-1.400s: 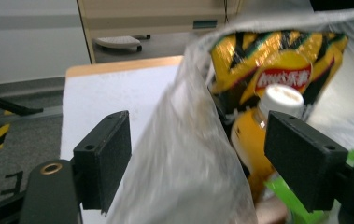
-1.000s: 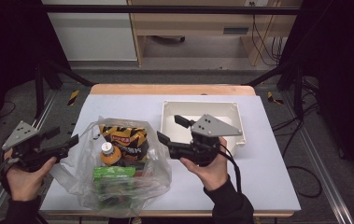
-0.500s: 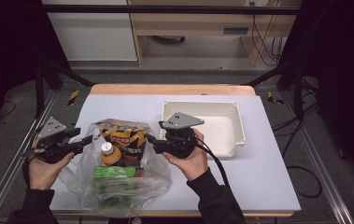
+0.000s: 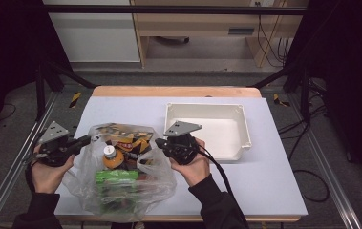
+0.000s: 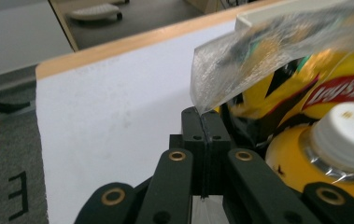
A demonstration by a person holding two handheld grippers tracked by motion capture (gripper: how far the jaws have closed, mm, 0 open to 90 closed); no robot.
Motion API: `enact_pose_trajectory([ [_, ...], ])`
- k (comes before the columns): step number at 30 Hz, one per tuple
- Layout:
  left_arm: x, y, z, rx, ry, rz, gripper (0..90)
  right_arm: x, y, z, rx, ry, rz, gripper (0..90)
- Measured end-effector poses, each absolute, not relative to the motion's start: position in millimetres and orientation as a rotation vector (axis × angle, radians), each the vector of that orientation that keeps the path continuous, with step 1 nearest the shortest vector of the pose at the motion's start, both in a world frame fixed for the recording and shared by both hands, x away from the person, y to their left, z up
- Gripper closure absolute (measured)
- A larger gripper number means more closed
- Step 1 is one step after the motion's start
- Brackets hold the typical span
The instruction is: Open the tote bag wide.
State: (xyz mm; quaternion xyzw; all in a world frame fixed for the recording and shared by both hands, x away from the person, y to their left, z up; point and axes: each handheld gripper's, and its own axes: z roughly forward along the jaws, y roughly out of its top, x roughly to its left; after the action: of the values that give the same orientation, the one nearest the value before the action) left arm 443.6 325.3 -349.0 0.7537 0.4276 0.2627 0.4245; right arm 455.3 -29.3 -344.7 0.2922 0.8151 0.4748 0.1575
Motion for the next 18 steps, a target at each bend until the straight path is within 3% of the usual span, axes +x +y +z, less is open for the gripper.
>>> enact_pose_trajectory([
  [9, 448.0, 325.3, -336.6, 1.768, 1.086, 0.705, 90.0, 464.5, -30.1, -344.0, 0.897, 2.139, 1.427, 90.0],
  [18, 466.0, 323.0, -348.6, 1.795, 1.180, 0.677, 89.5, 478.9, -6.8, -384.1, 0.934, 2.349, 1.206, 90.0],
])
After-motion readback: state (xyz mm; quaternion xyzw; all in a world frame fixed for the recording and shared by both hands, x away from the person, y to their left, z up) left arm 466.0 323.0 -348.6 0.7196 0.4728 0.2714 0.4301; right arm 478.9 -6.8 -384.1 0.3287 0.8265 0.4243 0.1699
